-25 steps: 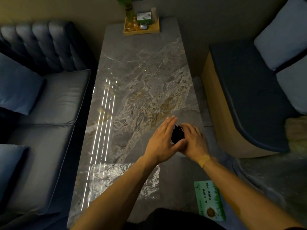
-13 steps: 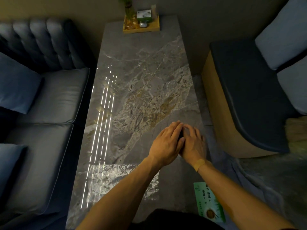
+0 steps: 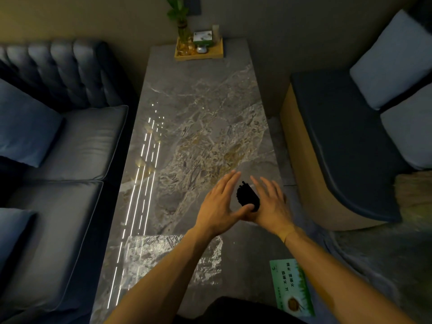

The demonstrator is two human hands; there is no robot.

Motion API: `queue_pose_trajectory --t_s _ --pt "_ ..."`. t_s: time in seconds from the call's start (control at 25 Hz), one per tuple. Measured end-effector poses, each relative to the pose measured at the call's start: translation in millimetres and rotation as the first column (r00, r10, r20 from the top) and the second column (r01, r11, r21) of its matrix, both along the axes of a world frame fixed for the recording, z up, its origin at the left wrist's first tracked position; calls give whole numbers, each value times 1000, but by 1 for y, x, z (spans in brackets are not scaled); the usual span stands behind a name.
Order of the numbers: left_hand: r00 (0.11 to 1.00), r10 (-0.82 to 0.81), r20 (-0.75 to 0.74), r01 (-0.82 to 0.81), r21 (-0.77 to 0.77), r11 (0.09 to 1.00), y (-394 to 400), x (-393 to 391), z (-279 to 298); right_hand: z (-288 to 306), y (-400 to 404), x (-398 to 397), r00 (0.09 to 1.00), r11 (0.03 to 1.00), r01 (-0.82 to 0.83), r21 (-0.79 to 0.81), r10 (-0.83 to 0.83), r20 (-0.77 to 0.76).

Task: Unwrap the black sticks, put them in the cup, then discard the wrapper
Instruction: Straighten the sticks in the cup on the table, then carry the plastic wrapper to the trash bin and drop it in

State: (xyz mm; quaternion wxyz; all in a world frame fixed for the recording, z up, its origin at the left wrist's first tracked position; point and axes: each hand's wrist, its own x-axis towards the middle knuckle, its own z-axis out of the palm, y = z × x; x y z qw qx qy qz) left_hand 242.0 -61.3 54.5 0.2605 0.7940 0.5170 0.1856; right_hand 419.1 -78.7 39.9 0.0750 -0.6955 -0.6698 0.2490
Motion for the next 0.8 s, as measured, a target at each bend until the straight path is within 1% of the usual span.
queue_pose_trajectory --t_s 0.08,0.16,0.24,0.28,0.32,0.36,0.44,0.52,0.6,0.72,0.8 --pt "999 48 1 -48 -17 999 -7 -19 -4 2 -8 11 994 999 25 -23 -27 -108" --pt "996 88 -27 -90 -68 994 -18 -41 -13 1 -21 26 968 998 60 -21 -63 -243" --pt "991 104 -80 -114 -129 985 -34 -65 -25 -2 -44 41 914 985 172 -32 -172 -367" --pt "988 110 -106 -126 -160 979 -42 -76 -30 -5 -57 48 884 968 243 -52 -244 -398" --pt "985 117 -126 -139 -183 973 -49 -89 -33 -9 -70 53 870 952 298 -76 -303 -390" --pt "982 125 -145 -153 -201 968 -57 -101 -38 -14 -84 56 873 939 327 -109 -344 -346" --pt "973 128 -193 -171 -225 959 -67 -126 -45 -25 -106 56 913 928 315 -197 -354 -205" --pt "962 112 -250 -170 -226 959 -73 -151 -49 -32 -117 47 961 931 230 -284 -263 -84" --pt "944 99 -315 -175 -223 959 -76 -177 -51 -32 -119 29 985 927 132 -351 -162 -59" --pt "906 63 -419 -184 -255 949 -83 -219 -52 -27 -112 -5 1000 934 1 -358 -5 -11" --pt "875 16 -484 -176 -288 941 -87 -244 -54 -25 -105 -27 999 926 -52 -374 52 -8"
